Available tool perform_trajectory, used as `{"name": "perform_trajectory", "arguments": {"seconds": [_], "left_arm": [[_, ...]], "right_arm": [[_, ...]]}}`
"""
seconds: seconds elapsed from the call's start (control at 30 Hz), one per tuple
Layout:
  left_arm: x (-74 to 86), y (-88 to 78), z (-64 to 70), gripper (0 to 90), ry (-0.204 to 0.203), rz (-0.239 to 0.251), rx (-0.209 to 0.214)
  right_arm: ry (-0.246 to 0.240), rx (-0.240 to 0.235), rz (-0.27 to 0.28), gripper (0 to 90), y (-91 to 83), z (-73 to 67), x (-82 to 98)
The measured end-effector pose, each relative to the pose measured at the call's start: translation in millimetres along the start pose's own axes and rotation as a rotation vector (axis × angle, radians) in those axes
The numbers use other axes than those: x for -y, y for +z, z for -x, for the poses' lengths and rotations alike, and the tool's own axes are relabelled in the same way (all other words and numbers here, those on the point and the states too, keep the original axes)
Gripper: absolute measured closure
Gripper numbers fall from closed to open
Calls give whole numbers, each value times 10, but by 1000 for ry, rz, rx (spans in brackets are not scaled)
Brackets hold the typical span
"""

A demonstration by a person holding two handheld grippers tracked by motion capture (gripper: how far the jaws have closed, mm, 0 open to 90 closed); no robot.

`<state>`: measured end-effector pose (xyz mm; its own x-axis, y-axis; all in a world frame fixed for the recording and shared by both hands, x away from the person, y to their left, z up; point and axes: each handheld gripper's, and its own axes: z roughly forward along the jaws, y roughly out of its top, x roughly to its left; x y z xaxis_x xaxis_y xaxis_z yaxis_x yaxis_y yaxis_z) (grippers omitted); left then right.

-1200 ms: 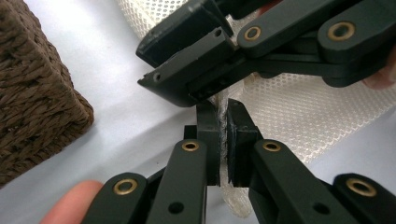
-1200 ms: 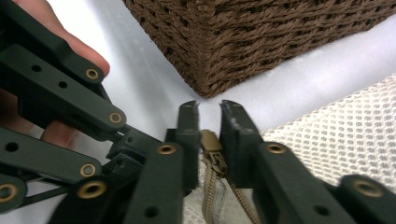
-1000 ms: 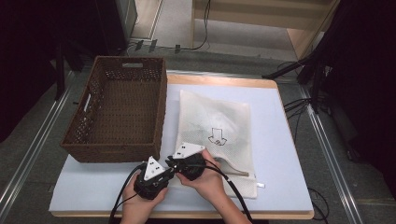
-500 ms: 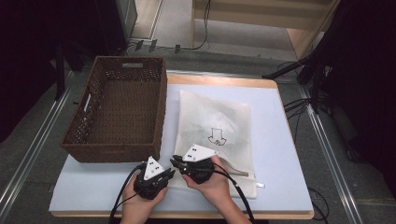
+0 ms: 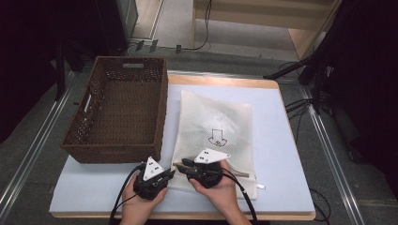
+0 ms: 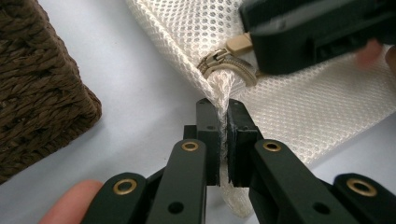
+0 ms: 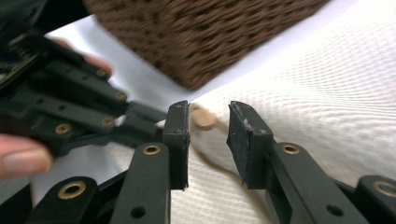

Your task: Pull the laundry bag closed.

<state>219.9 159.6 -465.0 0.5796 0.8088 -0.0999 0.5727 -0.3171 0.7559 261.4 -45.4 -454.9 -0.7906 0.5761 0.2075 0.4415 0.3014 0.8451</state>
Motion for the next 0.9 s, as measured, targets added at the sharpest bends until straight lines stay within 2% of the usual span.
{"name": "perform_trajectory", "arguments": {"seconds": [0.03, 0.1, 0.17, 0.2, 0.33, 0.4, 0.53, 0.6, 0.7, 0.83, 0.9], "left_arm": [[0, -1, 0, 868, 1, 1, 1], [1, 0, 3, 868, 5, 0, -3], [4, 2, 4, 868, 2, 4, -1], [5, 3, 3, 868, 2, 5, -1], [8, 5, 4, 867, 3, 2, -3], [9, 3, 3, 867, 3, 2, -3], [10, 3, 1, 867, 6, 0, -3], [11, 4, 1, 867, 7, 0, -3], [10, 3, 5, 866, 8, -2, -7], [12, 3, 0, 866, 7, 1, -1], [14, 6, 1, 866, 9, -1, -2]], "right_arm": [[9, 5, 21, 693, -24, 6, 0], [61, -31, 23, 716, -59, 19, -2], [75, 1, 47, 713, -98, 14, 7], [77, 24, 53, 752, -112, 11, 10], [178, -22, 47, 811, -112, 37, 27], [208, -35, 34, 791, -93, 27, 31], [259, -24, 26, 684, -65, 17, 31], [288, -43, 29, 669, -44, 27, 31], [316, -59, 0, 682, 13, 34, 35], [322, -61, -7, 794, 45, 15, 32], [315, -57, -16, 821, 55, 1, 30]]}}
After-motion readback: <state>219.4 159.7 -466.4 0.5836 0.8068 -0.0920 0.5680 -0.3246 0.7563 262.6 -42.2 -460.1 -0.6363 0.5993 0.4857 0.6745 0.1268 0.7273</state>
